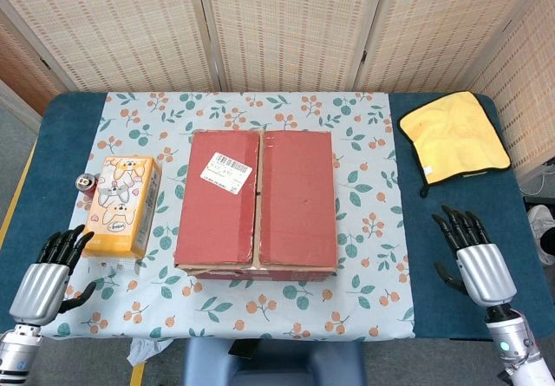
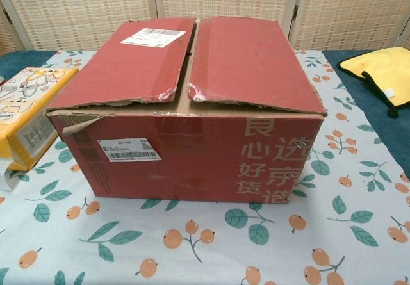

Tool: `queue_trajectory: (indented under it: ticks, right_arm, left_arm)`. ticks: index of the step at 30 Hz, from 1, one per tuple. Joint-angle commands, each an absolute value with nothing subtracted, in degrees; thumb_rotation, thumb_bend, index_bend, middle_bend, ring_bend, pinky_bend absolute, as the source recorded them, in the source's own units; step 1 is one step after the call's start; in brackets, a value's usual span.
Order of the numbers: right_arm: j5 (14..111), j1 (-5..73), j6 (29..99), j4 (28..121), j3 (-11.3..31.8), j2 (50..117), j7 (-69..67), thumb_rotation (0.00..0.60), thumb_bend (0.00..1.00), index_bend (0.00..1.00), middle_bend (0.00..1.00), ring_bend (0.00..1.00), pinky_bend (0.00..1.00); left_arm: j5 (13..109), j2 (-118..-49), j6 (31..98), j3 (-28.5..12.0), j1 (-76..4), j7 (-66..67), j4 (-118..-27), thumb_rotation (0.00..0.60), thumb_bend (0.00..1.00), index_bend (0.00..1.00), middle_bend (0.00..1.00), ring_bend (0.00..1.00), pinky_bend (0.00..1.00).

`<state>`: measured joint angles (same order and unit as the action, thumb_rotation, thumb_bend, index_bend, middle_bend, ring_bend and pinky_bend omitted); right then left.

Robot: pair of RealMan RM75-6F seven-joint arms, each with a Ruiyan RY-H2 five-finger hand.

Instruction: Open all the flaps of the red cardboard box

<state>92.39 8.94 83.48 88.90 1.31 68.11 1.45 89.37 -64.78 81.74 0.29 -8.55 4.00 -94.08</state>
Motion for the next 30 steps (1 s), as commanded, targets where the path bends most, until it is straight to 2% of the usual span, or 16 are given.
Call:
queue_trajectory:
  ticks: [1,11,18,25,30]
  right_arm:
    - [92.45,9.07,83.17,88.89,1.21,68.20,1.65,0.600,0.41,0.00,0.00,0.00,0.00]
    - [97.50,9.60,84.99,89.51,-0.35,67.31,-4.04,0.600,0.41,0.00,0.00,0.00,0.00]
    - [104.85,12.62,85.75,97.11,-0.72,62.99,-6.00,0.600,0.41,0.00,0.00,0.00,0.00]
    - [107.31,18.56,78.87,107.36,1.25,62.49,-2.34,0.600,0.41,0.00,0.00,0.00,0.00]
    - [105.51,22.68,73.18,111.65,3.83,65.95,2.46,0.600,0.41,0.00,0.00,0.00,0.00]
  left_arm:
    - [89.37,-64.80,81.79,0.28,-8.52,3.93,-94.13,0.600,0.36,0.00,0.00,0.00,0.00]
    - [90.25,-64.72,81.51,0.39,-8.96,2.94,-94.06,0.600,0.36,0.00,0.00,0.00,0.00]
    - [89.57,-64.52,80.68,0.19,-9.34,1.99,-93.73,0.600,0.36,0.00,0.00,0.00,0.00]
    - [89.80,-63.99,80.92,0.35,-9.22,0.47,-93.82,0.600,0.36,0.00,0.00,0.00,0.00]
    - [89.62,-62.93,81.48,0.23,-8.93,-2.01,-93.78,0.600,0.36,0.00,0.00,0.00,0.00]
